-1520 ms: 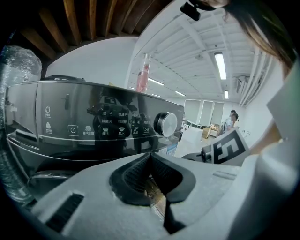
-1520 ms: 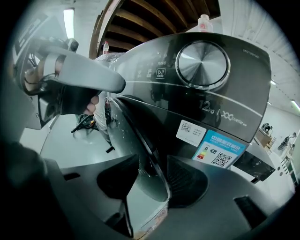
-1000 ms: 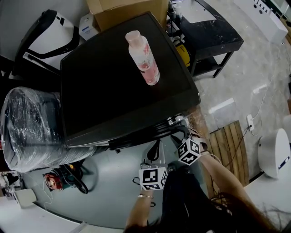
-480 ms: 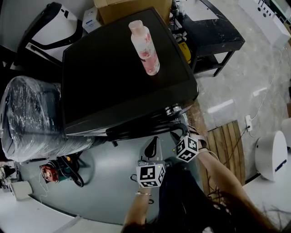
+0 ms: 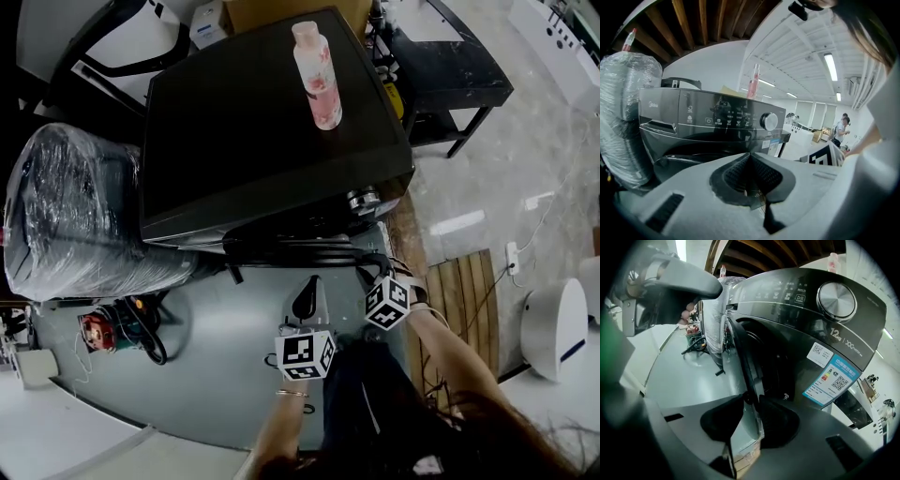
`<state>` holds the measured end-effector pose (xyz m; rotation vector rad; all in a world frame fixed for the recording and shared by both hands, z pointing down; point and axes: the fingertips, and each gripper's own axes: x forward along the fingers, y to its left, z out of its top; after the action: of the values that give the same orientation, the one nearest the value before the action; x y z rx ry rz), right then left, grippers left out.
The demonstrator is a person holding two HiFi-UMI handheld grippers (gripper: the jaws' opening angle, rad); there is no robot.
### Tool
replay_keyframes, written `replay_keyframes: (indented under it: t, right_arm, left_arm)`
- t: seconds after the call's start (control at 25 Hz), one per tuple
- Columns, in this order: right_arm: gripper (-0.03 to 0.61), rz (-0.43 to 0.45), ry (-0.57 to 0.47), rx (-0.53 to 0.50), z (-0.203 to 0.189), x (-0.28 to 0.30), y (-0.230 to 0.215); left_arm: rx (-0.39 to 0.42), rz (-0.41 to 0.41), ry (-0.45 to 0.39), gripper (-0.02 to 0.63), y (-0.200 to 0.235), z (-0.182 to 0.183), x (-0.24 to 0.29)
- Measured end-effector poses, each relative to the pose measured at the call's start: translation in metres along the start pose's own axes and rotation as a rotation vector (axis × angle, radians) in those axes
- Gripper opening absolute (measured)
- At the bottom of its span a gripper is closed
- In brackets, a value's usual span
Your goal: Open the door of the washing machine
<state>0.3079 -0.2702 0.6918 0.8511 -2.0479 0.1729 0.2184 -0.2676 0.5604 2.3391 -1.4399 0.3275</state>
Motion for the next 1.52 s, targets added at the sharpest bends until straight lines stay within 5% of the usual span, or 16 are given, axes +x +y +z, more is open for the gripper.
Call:
replay_keyframes:
  t: [0.4,1.12,1.52]
  right_arm:
    - [0.089,-0.020,0.042,0.028,-0.012,-0.018,0.048]
    - [0.072,-0.073,0.099,0.150,-0.018,-0.042,0.162]
    - [0.061,-0.025,0.072,0.170,-0.013,-0.049,0.216]
  left_arm:
    - [-0.010,0.002,-0.006,0.014,0.016,-0.012,-0.054]
    - [0.021,-0.126,0.019,0.014,0.030,-0.053,-0.148]
    - [-0.004,-0.063,0.005,0.014,0.032,-0.070,-0.190]
